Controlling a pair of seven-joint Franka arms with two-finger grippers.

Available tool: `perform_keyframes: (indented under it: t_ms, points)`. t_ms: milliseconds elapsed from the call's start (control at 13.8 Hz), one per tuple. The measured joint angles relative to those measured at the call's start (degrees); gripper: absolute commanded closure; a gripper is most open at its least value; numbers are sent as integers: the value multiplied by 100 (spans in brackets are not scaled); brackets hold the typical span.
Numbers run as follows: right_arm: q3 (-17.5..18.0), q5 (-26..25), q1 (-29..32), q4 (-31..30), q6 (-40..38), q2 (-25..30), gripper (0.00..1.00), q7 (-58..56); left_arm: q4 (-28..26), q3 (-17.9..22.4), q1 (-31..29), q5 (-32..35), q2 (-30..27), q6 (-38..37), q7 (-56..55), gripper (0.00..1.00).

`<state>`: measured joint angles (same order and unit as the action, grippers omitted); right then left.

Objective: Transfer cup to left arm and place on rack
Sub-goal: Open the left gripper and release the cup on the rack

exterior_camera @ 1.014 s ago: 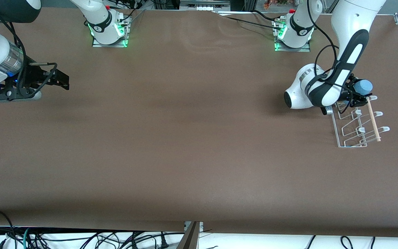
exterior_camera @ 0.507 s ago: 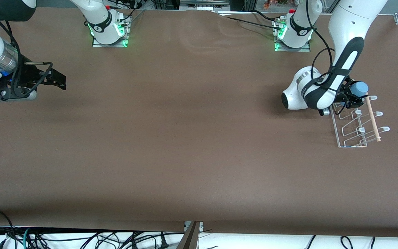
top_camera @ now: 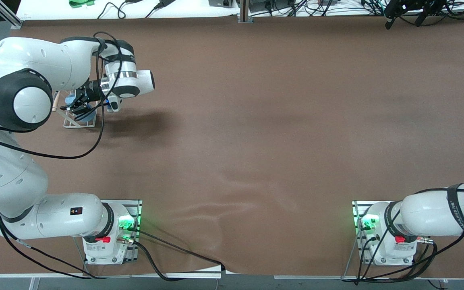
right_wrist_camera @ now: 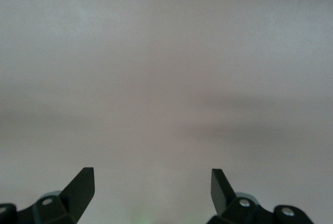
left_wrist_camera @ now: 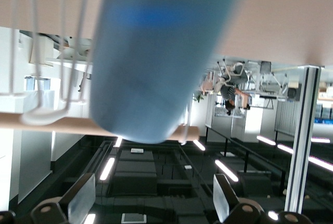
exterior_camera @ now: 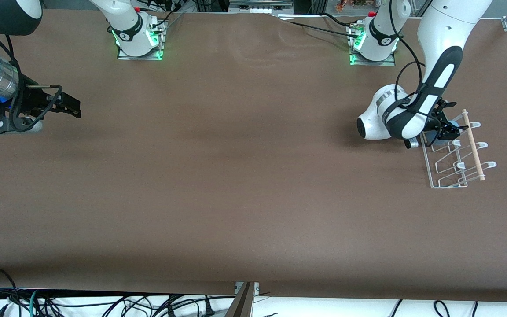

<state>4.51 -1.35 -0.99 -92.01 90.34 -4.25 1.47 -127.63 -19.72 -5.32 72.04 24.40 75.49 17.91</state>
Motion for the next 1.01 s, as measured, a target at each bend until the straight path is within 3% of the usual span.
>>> perform_keyframes:
  t_ms: [217,580,797,1014]
  points:
    - [3,-5,-1,17,0,1,1,-53,120,-107,-8,-659,-605,382,1,0]
    - [4,-17,-1,23,0,1,1,-71,972,-435,8,-3201,-1875,606,15,0]
    - [4,-23,-1,23,0,0,1,-73,1769,-368,-154,-4490,-2051,654,-100,0]
    - [4,-24,-1,23,0,0,1,-74,2289,-331,-433,-5361,-2010,742,-849,0]
